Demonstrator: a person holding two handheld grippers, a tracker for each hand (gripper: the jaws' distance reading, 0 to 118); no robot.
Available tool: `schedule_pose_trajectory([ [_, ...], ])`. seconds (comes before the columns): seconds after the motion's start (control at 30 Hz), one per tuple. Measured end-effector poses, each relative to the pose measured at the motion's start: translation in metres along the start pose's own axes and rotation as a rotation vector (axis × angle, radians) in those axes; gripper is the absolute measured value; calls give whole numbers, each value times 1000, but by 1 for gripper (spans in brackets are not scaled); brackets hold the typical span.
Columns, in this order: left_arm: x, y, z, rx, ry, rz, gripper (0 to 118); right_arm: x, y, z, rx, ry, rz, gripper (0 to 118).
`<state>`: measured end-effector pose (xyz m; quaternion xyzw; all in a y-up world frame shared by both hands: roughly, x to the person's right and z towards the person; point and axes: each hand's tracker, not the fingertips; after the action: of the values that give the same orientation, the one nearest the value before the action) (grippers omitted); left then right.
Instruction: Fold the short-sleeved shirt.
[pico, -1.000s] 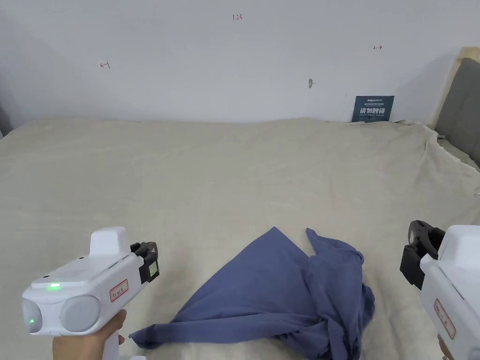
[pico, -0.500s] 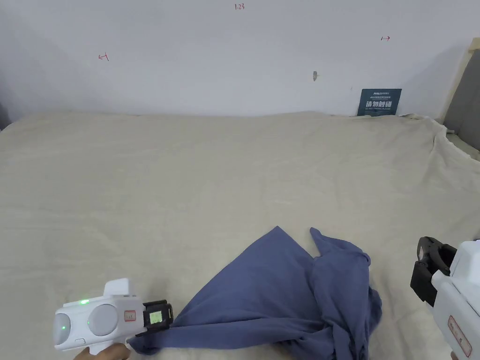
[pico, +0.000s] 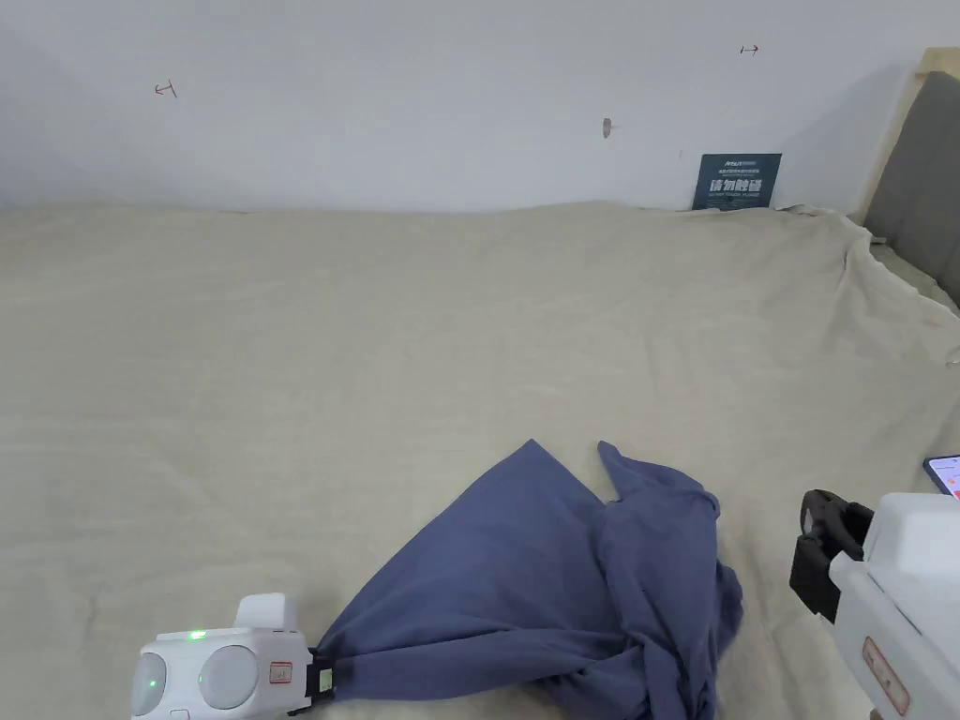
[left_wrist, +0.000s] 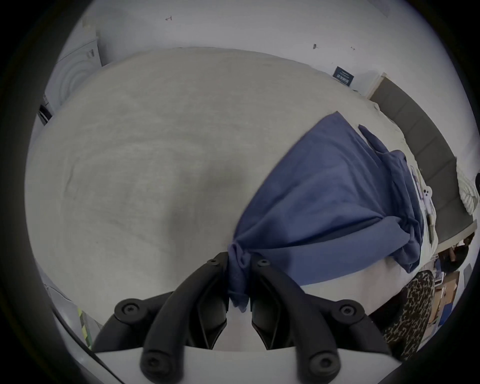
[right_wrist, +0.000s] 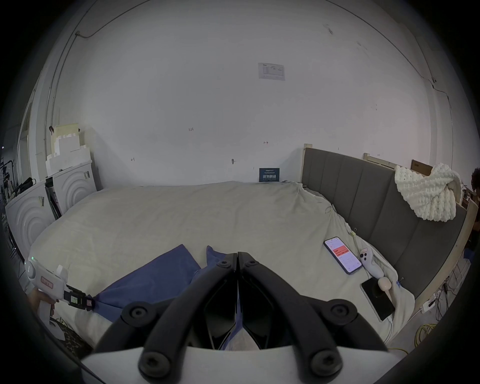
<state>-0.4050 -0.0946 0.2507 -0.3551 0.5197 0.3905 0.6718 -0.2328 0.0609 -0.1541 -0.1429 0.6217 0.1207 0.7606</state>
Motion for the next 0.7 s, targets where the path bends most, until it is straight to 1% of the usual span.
schedule_pose_trajectory([
  [0.03,1,0,-1,6,10,-30,13,0,-1,-3,-12,6,-3,0],
  [0.1,-3,0,3,27,6,-23,13,3,-2,-12,-36,13,-11,0],
  [0.23,-14,5,27,130,-82,64,12,8,0,-43,-148,42,-23,0],
  [0.27,-9,7,46,152,-97,82,12,10,1,-54,-174,54,-37,0],
  [0.33,-14,12,57,177,-134,110,12,15,2,-78,-221,77,-59,1],
  [0.37,-16,14,61,188,-147,120,12,18,4,-92,-245,84,-83,3],
  [0.4,-19,16,57,199,-155,126,12,20,7,-107,-277,93,-100,9],
  [0.47,-22,20,58,208,-163,135,12,25,9,-136,-299,89,-127,59],
  [0.5,-24,21,58,212,-167,141,12,26,10,-151,-326,85,-125,80],
  [0.53,-26,23,55,214,-171,147,12,27,10,-167,-364,76,-120,95],
  [0.57,-27,24,53,212,-173,152,12,30,8,-182,-378,73,-129,97],
  [0.7,-29,28,40,205,-172,152,12,36,-4,-240,-509,39,-128,96],
])
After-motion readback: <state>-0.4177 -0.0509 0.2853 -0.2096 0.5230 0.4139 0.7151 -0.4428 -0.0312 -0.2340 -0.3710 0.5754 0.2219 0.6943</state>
